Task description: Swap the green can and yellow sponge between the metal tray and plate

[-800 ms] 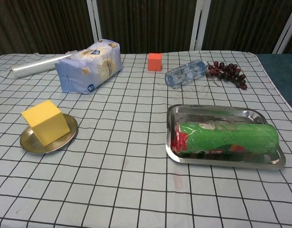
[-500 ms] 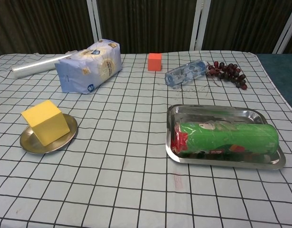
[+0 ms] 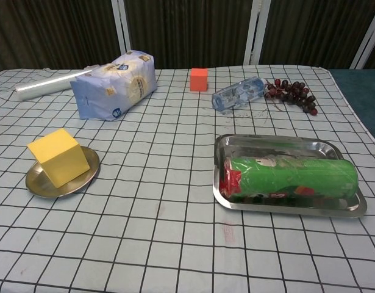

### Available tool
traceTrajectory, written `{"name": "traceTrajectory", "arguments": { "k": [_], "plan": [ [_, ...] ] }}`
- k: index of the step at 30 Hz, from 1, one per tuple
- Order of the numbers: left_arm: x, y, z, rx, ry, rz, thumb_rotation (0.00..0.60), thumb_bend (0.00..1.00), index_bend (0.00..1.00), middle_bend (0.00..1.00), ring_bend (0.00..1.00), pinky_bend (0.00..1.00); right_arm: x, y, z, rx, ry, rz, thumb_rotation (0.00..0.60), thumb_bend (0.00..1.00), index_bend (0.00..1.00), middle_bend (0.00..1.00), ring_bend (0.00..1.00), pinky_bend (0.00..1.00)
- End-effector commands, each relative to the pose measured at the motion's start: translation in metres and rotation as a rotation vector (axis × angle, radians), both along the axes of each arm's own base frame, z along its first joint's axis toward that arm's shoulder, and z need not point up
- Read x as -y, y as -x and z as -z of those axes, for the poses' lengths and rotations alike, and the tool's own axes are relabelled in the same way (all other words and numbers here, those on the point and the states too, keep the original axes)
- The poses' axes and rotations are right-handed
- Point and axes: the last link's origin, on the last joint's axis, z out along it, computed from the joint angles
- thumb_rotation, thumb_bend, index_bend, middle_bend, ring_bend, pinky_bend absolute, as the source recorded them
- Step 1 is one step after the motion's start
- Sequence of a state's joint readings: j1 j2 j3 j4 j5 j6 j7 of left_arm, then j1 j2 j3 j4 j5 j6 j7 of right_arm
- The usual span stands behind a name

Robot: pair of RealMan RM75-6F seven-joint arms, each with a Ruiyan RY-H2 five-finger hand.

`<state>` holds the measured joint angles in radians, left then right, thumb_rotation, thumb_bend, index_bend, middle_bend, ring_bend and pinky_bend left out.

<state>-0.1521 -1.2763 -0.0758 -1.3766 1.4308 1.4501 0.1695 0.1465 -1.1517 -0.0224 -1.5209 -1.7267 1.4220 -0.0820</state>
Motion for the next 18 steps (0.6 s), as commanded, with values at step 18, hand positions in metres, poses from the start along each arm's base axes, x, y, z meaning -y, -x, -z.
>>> {"name": "traceTrajectory", "arguments": {
  "k": [18],
  "plan": [
    [-0.002,0.008,-0.011,0.014,-0.044,-0.038,0.6,0.36,0.12,0.2,0.13,0.25,0.118,-0.079,0.103,0.091,-0.422,0.011,0.6,0.08,0.13,0.11,0.12,0.08]
  ]
}}
